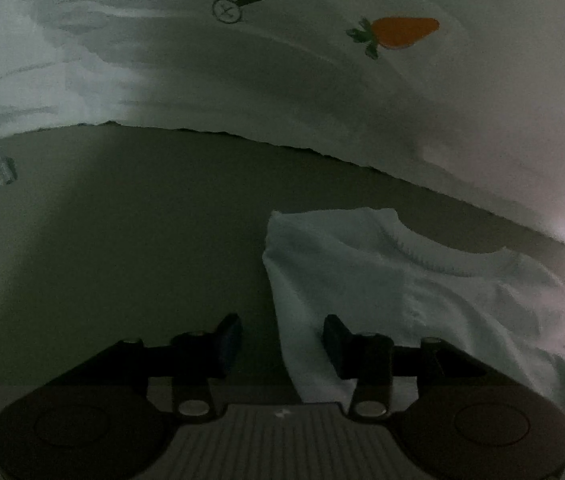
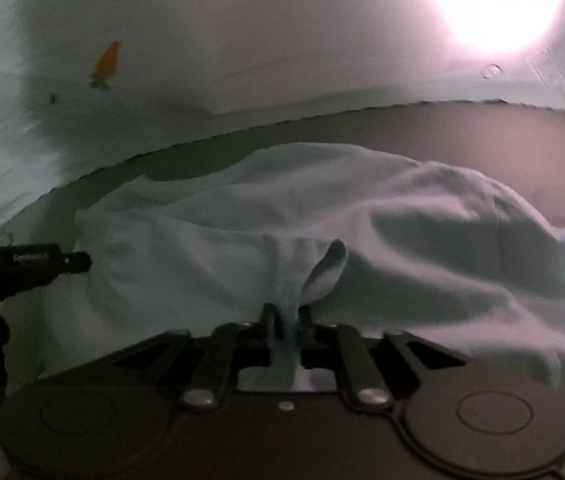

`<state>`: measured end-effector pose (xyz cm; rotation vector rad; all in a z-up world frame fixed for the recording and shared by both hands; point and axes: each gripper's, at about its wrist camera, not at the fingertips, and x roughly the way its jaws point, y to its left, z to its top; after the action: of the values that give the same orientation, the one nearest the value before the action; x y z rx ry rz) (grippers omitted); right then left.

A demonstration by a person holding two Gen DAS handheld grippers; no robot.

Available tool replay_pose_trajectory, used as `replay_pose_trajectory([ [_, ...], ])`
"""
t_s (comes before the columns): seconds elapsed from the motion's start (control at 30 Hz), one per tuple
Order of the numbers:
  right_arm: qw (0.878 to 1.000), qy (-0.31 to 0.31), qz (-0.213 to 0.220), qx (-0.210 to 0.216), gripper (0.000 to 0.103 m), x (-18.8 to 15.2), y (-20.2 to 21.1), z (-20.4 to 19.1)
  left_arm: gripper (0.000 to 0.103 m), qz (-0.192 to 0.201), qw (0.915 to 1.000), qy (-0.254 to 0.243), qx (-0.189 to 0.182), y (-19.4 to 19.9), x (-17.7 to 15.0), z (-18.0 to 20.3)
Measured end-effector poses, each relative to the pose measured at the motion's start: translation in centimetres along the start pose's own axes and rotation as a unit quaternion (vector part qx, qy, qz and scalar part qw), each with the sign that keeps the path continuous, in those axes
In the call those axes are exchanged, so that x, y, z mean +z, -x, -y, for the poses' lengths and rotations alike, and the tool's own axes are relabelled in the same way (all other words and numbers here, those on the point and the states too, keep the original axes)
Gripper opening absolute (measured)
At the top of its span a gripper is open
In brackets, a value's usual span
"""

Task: Fold clothes

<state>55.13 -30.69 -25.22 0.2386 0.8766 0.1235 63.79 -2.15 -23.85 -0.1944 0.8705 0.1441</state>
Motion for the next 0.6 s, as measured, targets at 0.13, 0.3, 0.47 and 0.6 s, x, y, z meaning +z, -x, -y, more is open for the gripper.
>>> replay_pose_trajectory([
  [0.13, 0.998, -0.013, 0.051, -0.024, 0.048, -0.5, 3.7, 1.2, 0.056, -0.005, 1.0000, -0.002, 0.001, 1.3, 0.0, 0.7],
  [0.3, 0.989, -0.095, 0.094, -0.065, 0.048, -2.5, 8.5, 6.7, 0.067, -0.024, 0.9993, -0.026, -0.015, 3.9, -2.1, 2.6],
  [0.47, 0.973, -0.130, 0.103, -0.160, 0.051, -4.1, 10.2, 12.8, 0.077, -0.055, 0.9955, -0.077, -0.006, 3.9, -4.5, 4.3],
  [0.6, 0.967, -0.110, 0.081, -0.216, 0.056, -3.9, 8.8, 16.0, 0.085, -0.058, 0.9927, -0.104, 0.014, 3.3, -5.1, 4.7],
])
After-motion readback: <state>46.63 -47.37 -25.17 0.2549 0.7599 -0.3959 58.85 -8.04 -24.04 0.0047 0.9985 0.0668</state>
